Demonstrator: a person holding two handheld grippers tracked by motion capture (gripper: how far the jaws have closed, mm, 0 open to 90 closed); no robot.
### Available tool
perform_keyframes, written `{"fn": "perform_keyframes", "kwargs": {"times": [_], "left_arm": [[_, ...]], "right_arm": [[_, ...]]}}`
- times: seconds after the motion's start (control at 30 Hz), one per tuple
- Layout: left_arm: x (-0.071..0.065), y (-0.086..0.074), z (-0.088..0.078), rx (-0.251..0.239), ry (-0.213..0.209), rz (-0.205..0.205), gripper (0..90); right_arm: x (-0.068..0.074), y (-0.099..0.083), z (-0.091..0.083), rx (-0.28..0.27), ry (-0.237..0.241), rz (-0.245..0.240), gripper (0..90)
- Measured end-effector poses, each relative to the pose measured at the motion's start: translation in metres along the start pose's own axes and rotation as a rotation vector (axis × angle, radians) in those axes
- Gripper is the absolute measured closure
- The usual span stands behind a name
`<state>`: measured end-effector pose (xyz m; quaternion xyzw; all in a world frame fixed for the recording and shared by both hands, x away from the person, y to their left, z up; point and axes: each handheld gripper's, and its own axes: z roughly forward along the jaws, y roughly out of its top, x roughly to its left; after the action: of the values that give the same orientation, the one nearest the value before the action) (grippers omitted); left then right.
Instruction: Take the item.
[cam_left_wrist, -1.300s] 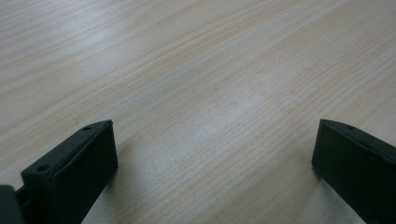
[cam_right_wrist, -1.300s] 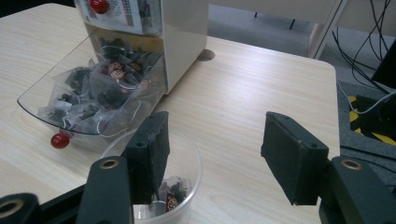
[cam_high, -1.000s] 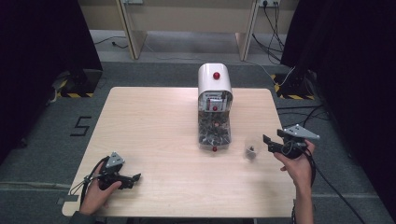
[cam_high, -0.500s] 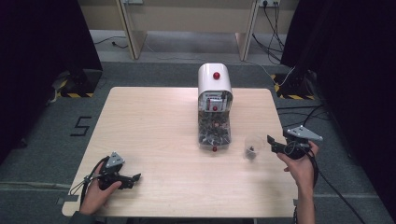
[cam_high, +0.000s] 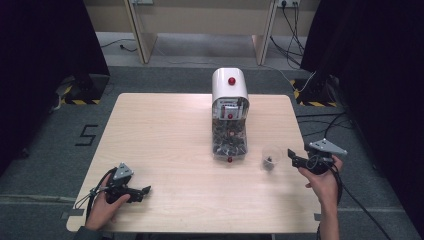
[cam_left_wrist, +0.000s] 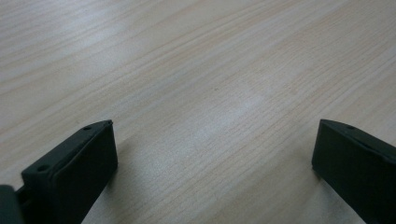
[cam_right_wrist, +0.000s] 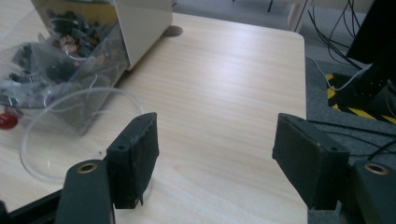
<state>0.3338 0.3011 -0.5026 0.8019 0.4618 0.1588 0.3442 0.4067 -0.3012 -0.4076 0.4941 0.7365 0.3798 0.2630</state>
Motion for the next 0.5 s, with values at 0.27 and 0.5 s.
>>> {"fn": "perform_keyframes", "kwargs": {"times": [0.27, 0.5], "left_arm": [[0.000, 0.000, 0.000, 0.001, 0.000, 0.001, 0.0], [0.000, 0.000, 0.000, 0.001, 0.000, 0.001, 0.0]], "right_arm": [[0.000, -0.012, 0.000, 0.028, 0.001, 0.004, 31.5], [0.000, -0.019, -0.003, 0.036, -0.002, -0.007, 31.4]]}}
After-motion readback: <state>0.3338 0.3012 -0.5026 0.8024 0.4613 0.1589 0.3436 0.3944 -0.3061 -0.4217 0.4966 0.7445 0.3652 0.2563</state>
